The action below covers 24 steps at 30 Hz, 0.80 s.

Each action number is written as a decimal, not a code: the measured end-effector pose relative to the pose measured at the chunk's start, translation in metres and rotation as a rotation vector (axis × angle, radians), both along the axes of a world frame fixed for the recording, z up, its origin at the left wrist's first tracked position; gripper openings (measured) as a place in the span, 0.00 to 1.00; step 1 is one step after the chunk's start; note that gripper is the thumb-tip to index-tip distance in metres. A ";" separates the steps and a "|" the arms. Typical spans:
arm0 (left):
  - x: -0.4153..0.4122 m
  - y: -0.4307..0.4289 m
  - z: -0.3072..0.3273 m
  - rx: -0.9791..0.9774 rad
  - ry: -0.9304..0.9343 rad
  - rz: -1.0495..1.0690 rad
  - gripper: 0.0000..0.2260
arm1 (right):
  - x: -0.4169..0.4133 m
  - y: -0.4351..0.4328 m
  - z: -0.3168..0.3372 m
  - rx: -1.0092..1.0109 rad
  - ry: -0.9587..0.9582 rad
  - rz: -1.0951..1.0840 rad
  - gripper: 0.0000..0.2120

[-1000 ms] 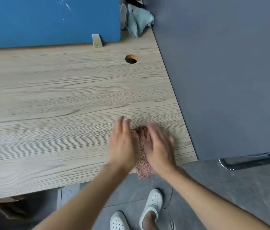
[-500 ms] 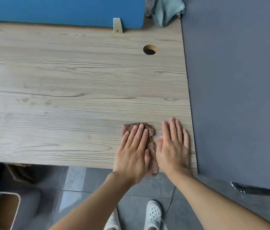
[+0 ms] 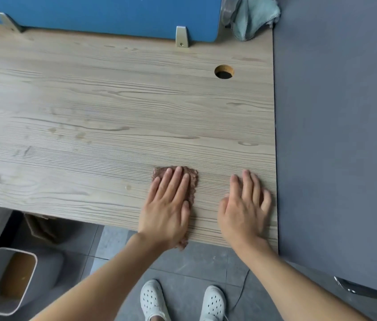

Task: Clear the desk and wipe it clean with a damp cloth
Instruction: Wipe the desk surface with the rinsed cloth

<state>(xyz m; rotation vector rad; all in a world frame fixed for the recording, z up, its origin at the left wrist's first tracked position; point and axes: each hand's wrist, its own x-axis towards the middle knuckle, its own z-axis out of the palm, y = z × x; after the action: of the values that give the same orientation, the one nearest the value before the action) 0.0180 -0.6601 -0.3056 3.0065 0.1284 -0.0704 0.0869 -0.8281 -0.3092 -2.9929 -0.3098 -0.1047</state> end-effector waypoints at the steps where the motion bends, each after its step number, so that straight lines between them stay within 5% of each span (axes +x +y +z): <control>1: 0.000 0.004 0.000 0.009 -0.001 0.018 0.28 | 0.007 0.001 0.002 0.006 -0.008 0.020 0.24; 6: 0.002 -0.003 -0.001 0.015 0.016 -0.010 0.29 | 0.028 0.008 -0.002 -0.058 0.025 0.114 0.27; 12: 0.022 0.010 -0.002 -0.014 0.041 -0.367 0.28 | 0.028 0.009 -0.002 -0.101 0.050 0.113 0.28; 19: 0.036 0.005 0.001 -0.031 -0.004 -0.008 0.29 | 0.027 0.008 -0.002 -0.095 0.036 0.111 0.28; 24: 0.047 0.031 -0.001 0.021 0.038 -0.420 0.28 | 0.027 0.008 0.000 -0.087 0.040 0.115 0.28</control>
<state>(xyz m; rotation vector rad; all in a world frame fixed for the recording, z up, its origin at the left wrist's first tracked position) 0.0651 -0.6291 -0.3066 2.9985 -0.5021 -0.1667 0.1141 -0.8200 -0.3094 -3.0498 -0.4936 -0.0195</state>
